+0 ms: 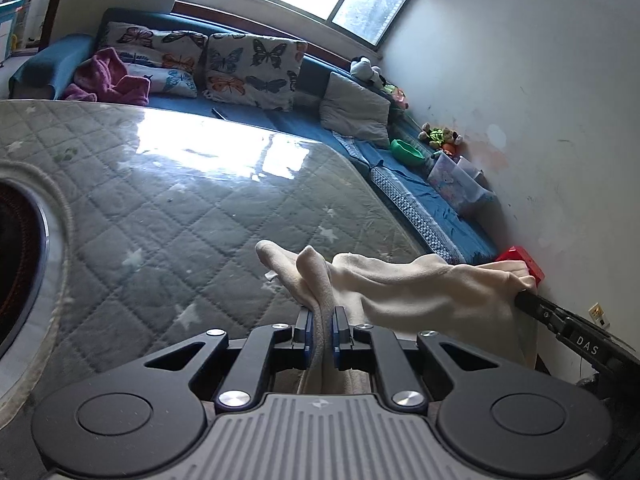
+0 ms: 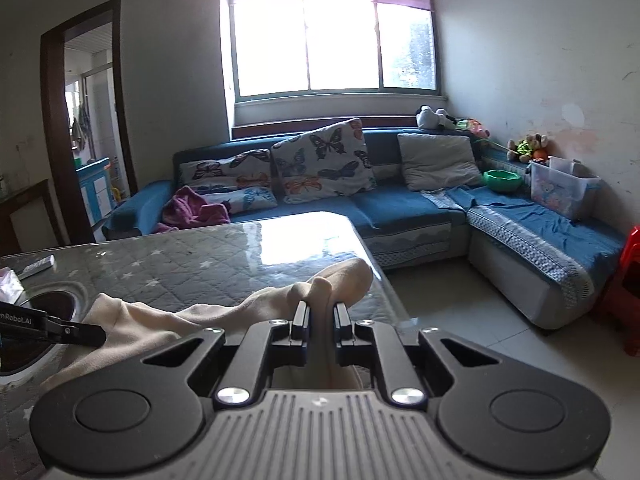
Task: Fold clothes
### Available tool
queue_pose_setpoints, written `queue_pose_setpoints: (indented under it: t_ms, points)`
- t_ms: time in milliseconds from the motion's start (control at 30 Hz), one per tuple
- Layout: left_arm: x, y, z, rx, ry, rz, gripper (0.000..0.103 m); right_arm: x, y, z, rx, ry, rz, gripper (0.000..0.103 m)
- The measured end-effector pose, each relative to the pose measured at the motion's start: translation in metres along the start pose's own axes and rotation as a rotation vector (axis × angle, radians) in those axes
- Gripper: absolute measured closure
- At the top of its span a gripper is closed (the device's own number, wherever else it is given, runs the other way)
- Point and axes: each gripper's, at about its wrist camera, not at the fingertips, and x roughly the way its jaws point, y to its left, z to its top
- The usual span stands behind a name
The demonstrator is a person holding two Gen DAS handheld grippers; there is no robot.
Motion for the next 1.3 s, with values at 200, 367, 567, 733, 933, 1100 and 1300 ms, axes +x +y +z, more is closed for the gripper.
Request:
queue_pose_setpoints:
  t_ms: [200,367,567,733,933,1100,1300]
  points:
    - [0.01,-0.013,0.005,0.044,0.0,0.015,0.093,0.006,-0.009,-0.001,0.011,0.005,-0.017,0.093]
    - [0.018,-0.018,0.002,0.07,0.011,0.035,0.093,0.017,-0.011,-0.001,0.013,0.022,-0.024,0.093]
    - [0.025,-0.018,-0.001,0.079,0.031,0.044,0.093,0.027,-0.013,-0.007,0.014,0.046,-0.034,0.093]
    - [0.028,-0.019,-0.004,0.089,0.044,0.051,0.093,0.035,-0.016,-0.013,0.018,0.071,-0.043,0.093]
    - [0.032,-0.021,-0.009,0.104,0.057,0.062,0.093,0.041,-0.019,-0.017,0.015,0.098,-0.053,0.093]
    - [0.034,-0.023,-0.012,0.117,0.064,0.073,0.093,0.045,-0.02,-0.019,0.011,0.124,-0.062,0.093]
    - [0.035,-0.027,-0.013,0.141,0.059,0.081,0.093,0.045,-0.02,-0.02,0.004,0.143,-0.07,0.093]
